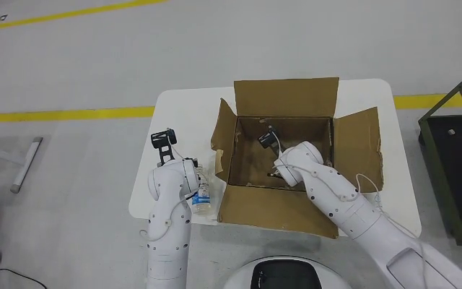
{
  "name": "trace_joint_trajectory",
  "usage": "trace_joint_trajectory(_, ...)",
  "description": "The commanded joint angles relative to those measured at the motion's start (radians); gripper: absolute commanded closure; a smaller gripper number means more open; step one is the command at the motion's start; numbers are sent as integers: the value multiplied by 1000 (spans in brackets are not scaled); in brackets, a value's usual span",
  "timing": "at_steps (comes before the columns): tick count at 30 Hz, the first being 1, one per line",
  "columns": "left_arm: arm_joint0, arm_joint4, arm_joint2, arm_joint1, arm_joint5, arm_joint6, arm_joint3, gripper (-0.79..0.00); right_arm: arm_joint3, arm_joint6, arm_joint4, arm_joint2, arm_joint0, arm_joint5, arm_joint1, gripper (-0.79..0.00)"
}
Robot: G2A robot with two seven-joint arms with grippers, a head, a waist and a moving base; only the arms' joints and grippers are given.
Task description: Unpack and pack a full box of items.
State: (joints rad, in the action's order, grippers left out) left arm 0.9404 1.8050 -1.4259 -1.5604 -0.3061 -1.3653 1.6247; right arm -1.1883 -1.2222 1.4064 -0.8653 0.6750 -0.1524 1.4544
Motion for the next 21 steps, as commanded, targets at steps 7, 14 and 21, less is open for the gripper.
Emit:
trace_joint_trajectory(7,0,0,0,0,0,0,0,-785,35,9,-5,-5,-4,10,12,-323)
trace_joint_trajectory(14,0,0,0,0,0,0,0,-785,42,9,-2,-15,-3,18,19,0)
trace_joint_trajectory(21,0,0,0,0,0,0,0,-785,-45,31,-4,-63,16,8,15,0)
